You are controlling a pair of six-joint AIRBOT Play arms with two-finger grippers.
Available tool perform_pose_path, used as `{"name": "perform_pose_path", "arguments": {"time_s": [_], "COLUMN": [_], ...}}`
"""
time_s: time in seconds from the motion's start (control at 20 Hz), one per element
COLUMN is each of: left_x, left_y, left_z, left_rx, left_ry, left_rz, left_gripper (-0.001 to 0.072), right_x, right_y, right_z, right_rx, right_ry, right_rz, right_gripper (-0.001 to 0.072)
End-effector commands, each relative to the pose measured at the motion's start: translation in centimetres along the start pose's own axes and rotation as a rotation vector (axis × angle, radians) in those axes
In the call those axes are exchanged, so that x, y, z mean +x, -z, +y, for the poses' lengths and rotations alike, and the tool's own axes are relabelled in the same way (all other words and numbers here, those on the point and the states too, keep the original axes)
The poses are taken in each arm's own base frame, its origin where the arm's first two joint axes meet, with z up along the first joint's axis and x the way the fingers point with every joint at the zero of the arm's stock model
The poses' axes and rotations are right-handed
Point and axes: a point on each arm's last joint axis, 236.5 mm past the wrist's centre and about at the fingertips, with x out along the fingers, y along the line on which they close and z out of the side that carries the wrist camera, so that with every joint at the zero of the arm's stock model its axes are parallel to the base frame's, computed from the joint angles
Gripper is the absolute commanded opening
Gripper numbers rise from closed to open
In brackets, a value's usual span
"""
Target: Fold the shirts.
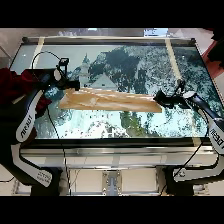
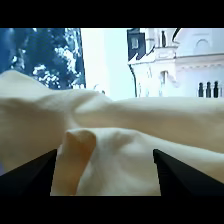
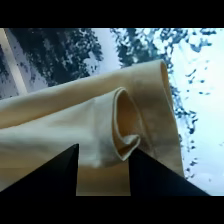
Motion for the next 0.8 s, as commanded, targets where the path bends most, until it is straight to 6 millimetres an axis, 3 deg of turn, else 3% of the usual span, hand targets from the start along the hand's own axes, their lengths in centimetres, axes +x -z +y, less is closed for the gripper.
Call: {"name": "perform_pose_path", "arguments": {"time_s": [0.0, 0.15, 0.2, 0.3, 0.45, 0.6, 0.75], "left_x": [-4.1, -9.1, -10.2, -11.7, -12.4, -12.3, -12.3], "left_y": [-4.9, -10.5, -11.9, -14.0, -14.7, -14.0, -13.7], "left_z": [-0.3, -2.5, -3.4, -5.8, -9.0, -11.0, -12.3], "left_rx": [0.002, -0.023, -0.027, 0.016, 0.146, 0.241, 0.257], "left_ry": [0.005, 0.080, 0.113, 0.179, 0.225, 0.234, 0.250], "left_rz": [-0.111, -0.296, -0.349, -0.445, -0.500, -0.488, -0.484], "left_gripper": [0.0685, 0.0685, 0.0685, 0.0685, 0.0686, 0.0686, 0.0686], "right_x": [-3.6, -8.0, -8.3, -7.2, -4.5, -2.5, -1.5], "right_y": [-0.7, -4.6, -4.7, -3.1, -0.3, -0.3, 0.1], "right_z": [2.0, -0.5, -1.6, -4.1, -4.5, -3.5, -3.9], "right_rx": [-0.110, -0.156, -0.115, -0.041, 0.015, 0.033, 0.009], "right_ry": [-0.036, 0.067, 0.073, 0.069, -0.050, -0.154, -0.169], "right_rz": [0.055, -0.060, -0.059, 0.035, 0.181, 0.184, 0.201], "right_gripper": [0.0368, 0.0401, 0.0422, 0.0445, 0.0481, 0.0514, 0.0543]}}
